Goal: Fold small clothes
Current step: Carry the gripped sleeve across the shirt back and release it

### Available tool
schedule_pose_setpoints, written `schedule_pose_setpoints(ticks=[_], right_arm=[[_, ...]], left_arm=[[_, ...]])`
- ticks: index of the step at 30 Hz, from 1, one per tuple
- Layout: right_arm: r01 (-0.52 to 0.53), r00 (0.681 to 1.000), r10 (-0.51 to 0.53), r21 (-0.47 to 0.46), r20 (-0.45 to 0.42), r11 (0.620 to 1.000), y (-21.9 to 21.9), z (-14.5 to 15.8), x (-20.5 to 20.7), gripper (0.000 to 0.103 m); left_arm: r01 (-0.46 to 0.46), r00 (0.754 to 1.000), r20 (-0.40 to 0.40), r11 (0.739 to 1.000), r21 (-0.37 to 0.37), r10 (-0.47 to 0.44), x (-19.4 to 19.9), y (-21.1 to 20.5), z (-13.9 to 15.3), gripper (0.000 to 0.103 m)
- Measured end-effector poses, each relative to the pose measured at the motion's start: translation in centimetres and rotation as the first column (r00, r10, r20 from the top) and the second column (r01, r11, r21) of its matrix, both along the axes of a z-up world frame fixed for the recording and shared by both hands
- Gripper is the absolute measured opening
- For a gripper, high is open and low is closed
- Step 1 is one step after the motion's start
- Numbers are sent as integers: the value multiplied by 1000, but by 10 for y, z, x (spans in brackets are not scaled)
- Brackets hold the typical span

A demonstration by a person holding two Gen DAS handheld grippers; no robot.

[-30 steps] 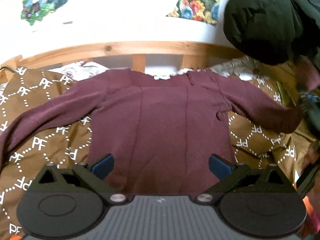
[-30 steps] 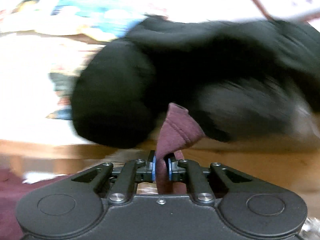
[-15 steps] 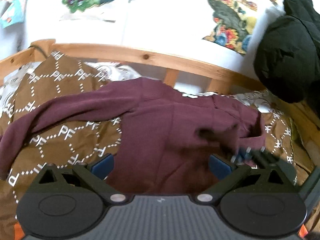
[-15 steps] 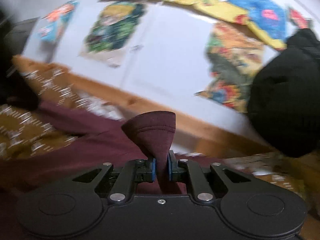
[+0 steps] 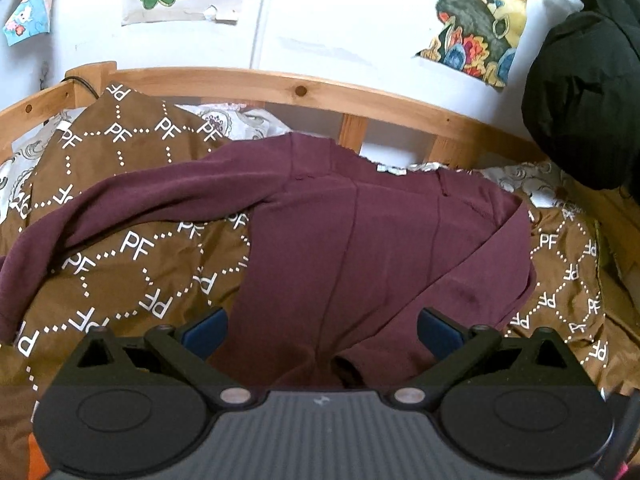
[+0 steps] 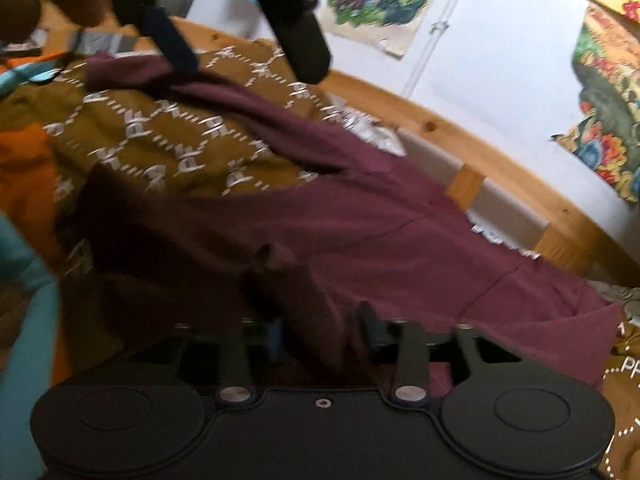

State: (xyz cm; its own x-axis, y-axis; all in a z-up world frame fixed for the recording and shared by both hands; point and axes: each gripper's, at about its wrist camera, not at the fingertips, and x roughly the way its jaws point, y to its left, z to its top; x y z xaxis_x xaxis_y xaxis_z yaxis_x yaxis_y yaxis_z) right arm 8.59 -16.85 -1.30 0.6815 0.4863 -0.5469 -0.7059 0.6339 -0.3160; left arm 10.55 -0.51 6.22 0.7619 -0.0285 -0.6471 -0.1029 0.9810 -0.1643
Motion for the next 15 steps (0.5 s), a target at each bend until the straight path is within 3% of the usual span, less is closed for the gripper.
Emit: schedule_pose_setpoints(ticks=[2,6,9,13,15], right_arm=[[-13,1000,13,-18,-8,1000,-9,3,-7,76],[30,1000,-31,-43,-1,999,-29,12,-5,89],[128,992,-127,-41,22,991,-47,18,11,93],[300,952,-296,-53,77,952,-74,16,38,97],[419,905,-405,-119,129,900,-87,6,54,97]], left_arm=[[-4,1000,-23,1000,9,4,3,-3,-3,102],[-23,996,-86,999,35,26,14,-9,-15,102],[-27,990,-137,999,47,33,23,-17,-27,102],[-4,978,-206,997,76,20,33,-31,-43,102],[11,973,-231,995,97,12,36,-38,-51,102]])
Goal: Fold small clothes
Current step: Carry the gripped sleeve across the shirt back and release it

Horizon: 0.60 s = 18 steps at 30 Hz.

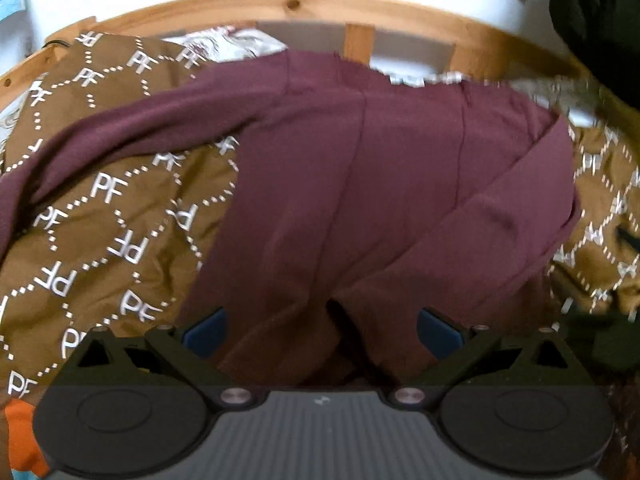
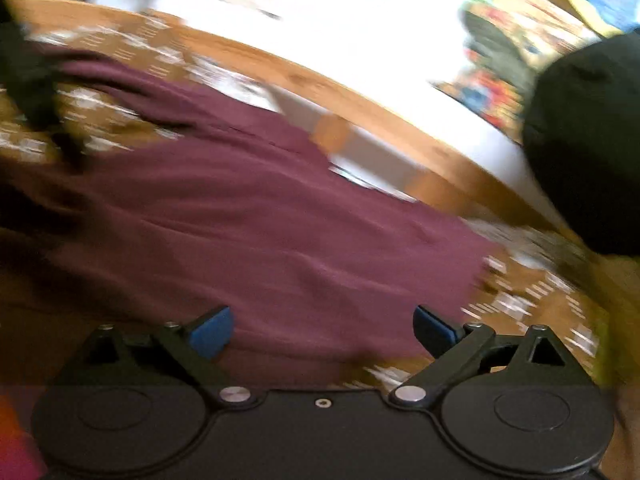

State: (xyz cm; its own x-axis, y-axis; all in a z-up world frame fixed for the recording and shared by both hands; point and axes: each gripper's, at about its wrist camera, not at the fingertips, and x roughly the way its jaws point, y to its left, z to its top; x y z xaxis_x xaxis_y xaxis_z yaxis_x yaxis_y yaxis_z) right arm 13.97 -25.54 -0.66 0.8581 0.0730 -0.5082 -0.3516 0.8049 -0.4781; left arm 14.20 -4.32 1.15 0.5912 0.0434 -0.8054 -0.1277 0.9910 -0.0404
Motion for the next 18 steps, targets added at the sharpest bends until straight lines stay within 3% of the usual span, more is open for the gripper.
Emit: schedule_pose_setpoints(ticks=[2,5,13,15,18], right_arm=[[105,994,-99,-136,50,985,-8,-16,13,96],[145,988,-127,-244,89,959,-16,-35,27,93],[106,974,-20,-380,225,919,-6,-59,42,92],[100,967,6,-401,256,911,-3,-61,43,88],[94,964,22,-417,265,904,-2,-66,44,69]], left_arm=[[20,999,-32,1000,23,-19,3,-7,-7,102],[43,998,-58,998,53,-40,4,-15,-14,102],[37,994,-108,996,86,-27,9,-13,-22,102],[38,993,-117,995,93,-27,11,-14,-24,102],[46,991,-128,994,101,-33,12,-16,-27,102]])
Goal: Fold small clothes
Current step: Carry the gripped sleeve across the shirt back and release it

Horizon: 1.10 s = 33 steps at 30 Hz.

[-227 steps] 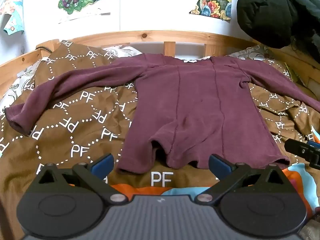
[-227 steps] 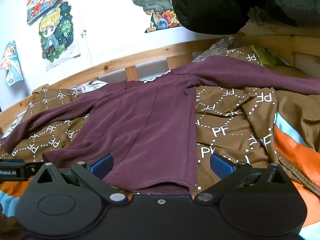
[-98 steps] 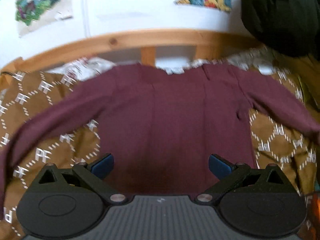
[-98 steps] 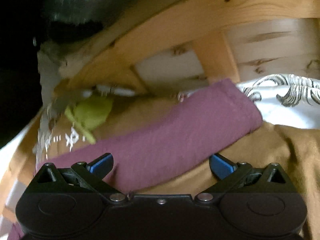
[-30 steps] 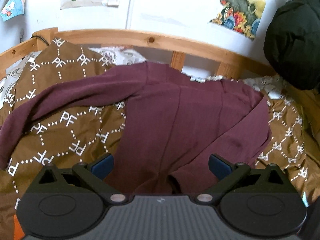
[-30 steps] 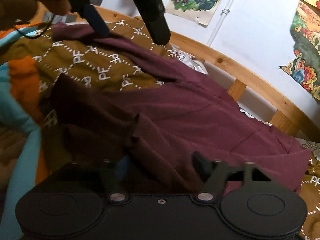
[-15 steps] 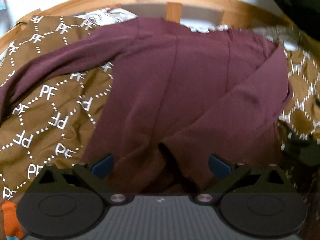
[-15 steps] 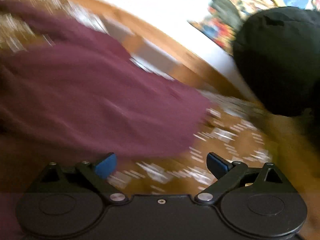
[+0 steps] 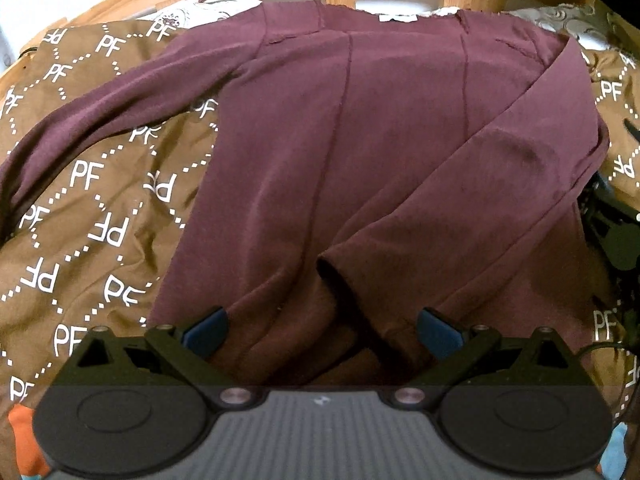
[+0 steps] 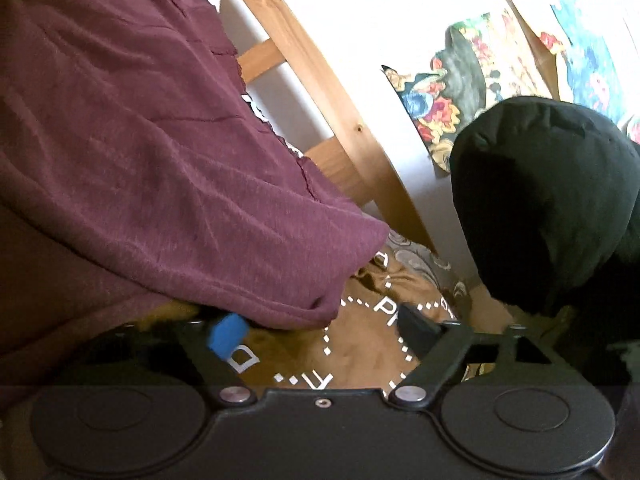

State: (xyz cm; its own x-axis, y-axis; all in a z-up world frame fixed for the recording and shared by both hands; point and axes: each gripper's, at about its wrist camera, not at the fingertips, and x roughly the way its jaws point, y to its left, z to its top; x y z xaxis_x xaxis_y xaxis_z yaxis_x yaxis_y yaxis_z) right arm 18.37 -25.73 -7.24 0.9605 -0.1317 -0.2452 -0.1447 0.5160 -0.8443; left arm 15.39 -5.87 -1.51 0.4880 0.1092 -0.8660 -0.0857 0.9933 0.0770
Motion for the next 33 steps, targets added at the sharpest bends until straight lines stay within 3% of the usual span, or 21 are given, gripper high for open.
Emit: schedule_pose_setpoints(ticks=[2,3,5,6,9,12,14,16,18,21,24,26,28,31,33], right_arm=[[5,1000,-5,5,-16,1000,-1,-1,3,41],[11,1000,-11,8,-21,1000,-2,-2,4,34],[16,1000,-16,34,-8,999,-3,1,2,8],[16,1000,-16,55,7,998,-5,4,2,6],[26,999,-31,108,40,994,-9,15,1,5],[44,999,-43,79,-9,996,-8,11,4,11],[39,999,-39,38,-5,999,-7,4,3,40],[22,1000,-22,14,8,1000,-5,0,1,56],[-2,1000,1,2,29,1000,-3,0,-1,58],[-33,999,33,-13,30,999,-1,-2,-3,52],[-39,999,39,-18,27,999,1,-4,-5,33],[-38,999,38,0,27,999,0,-1,-6,15],[-24,999,23,31,26,999,-3,2,-6,12],[23,1000,-25,166,12,986,-11,17,-4,9],[75,997,-68,338,-32,938,-21,35,-2,9]], left_arm=[[7,1000,-5,1000,4,-7,1,-1,-1,102],[10,1000,-5,1000,3,-10,2,-1,-2,102],[17,1000,-5,1000,-2,-17,1,-2,-2,102],[21,1000,-5,1000,-4,-21,1,-2,-2,102],[30,1000,-5,1000,-9,-30,1,-3,0,102],[30,1000,-2,999,-15,-30,0,-1,1,102],[27,1000,-3,1000,-15,-28,0,0,2,102],[23,1000,-6,1000,-14,-23,0,1,2,102],[18,1000,-13,1000,-15,-18,1,2,1,102],[20,1000,-21,1000,-6,-20,1,2,-2,102],[29,999,-36,999,18,-28,2,0,-8,102],[38,998,-41,999,32,-37,2,-1,-11,102],[42,998,-38,998,40,-41,1,-2,-13,102],[54,998,-31,998,46,-52,-1,-3,-16,102],[64,998,-27,997,52,-63,-2,-4,-17,102]])
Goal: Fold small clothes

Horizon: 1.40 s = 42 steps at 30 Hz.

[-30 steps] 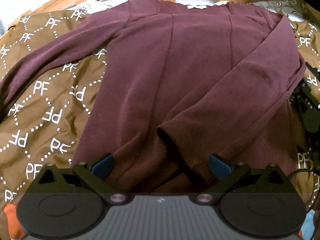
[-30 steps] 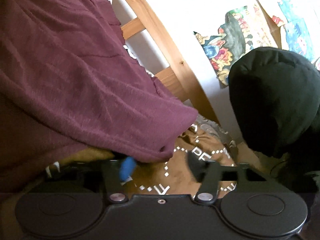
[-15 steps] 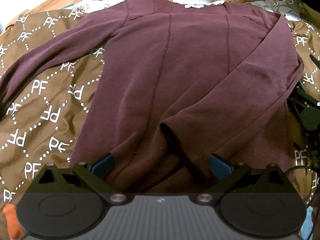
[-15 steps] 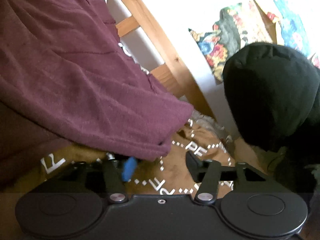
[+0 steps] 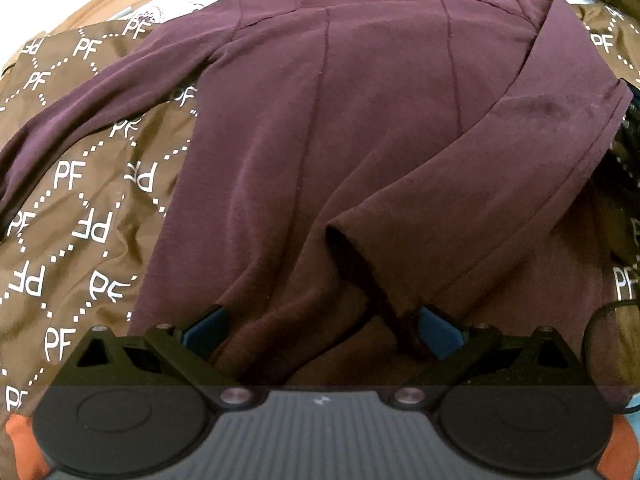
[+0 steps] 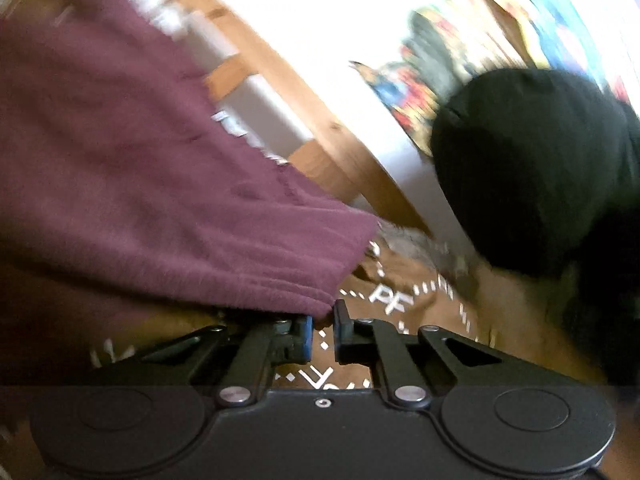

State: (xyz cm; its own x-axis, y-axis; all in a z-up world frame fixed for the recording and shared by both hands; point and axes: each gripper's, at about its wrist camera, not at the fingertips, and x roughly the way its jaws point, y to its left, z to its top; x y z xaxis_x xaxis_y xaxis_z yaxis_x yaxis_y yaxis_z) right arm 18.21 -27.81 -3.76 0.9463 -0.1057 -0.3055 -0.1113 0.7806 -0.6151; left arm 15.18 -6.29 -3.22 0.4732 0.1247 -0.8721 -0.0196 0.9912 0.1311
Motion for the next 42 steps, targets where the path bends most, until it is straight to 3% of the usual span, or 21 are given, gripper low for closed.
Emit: schedule_pose_setpoints(ticks=[2,4,7,9,12,15,17,20,23,25,28,31,34,37,39,40,42], right_arm=[[53,997,-40,205,-64,977,-14,13,6,9],[110,988,-64,357,-139,928,-26,17,12,9],[198,970,-90,518,-227,832,-42,15,17,9],[232,963,-106,560,-248,796,-50,12,17,5],[238,963,-114,573,-244,784,-51,13,15,8],[235,964,-122,543,-236,806,-45,14,7,22],[231,965,-124,526,-230,819,-42,15,2,47],[225,969,-139,498,-203,838,-38,19,-8,74],[227,972,-162,484,-172,845,-36,23,-15,94],[229,973,-178,486,-148,843,-37,26,-19,102],[228,974,-192,486,-123,844,-36,28,-21,102],[217,976,-189,483,-107,848,-33,28,-23,102],[208,978,-178,473,-109,856,-30,26,-23,102],[204,979,-171,456,-114,866,-26,23,-22,102],[201,979,-167,452,-114,869,-25,23,-22,102],[201,979,-167,454,-113,868,-25,22,-22,102],[204,979,-171,458,-112,865,-26,22,-23,102]], left_arm=[[5,1000,0,1000,3,-5,-1,-1,0,102],[6,1000,-1,1000,3,-6,-1,-1,0,102],[13,1000,-2,1000,7,-13,-2,-2,0,102],[22,1000,-4,1000,10,-22,-3,-3,2,102],[37,999,4,999,-3,-37,-5,-2,8,102],[43,998,54,998,-43,-41,-10,6,21,102],[45,995,93,998,-46,-41,-13,14,31,102],[23,986,165,1000,-19,-20,-17,35,49,102],[-27,971,237,999,31,19,-24,64,65,102],[-111,958,276,990,91,82,-26,89,73,102],[-243,934,311,952,186,177,-26,125,80,102],[-348,913,328,884,311,244,-23,157,81,102],[-371,911,335,837,403,243,-16,176,79,102],[-314,940,271,835,452,207,-1,191,71,89],[-307,948,220,842,443,230,9,202,72,56],[-308,949,204,854,419,242,10,206,73,45],[-310,948,177,885,347,263,13,219,81,8]])
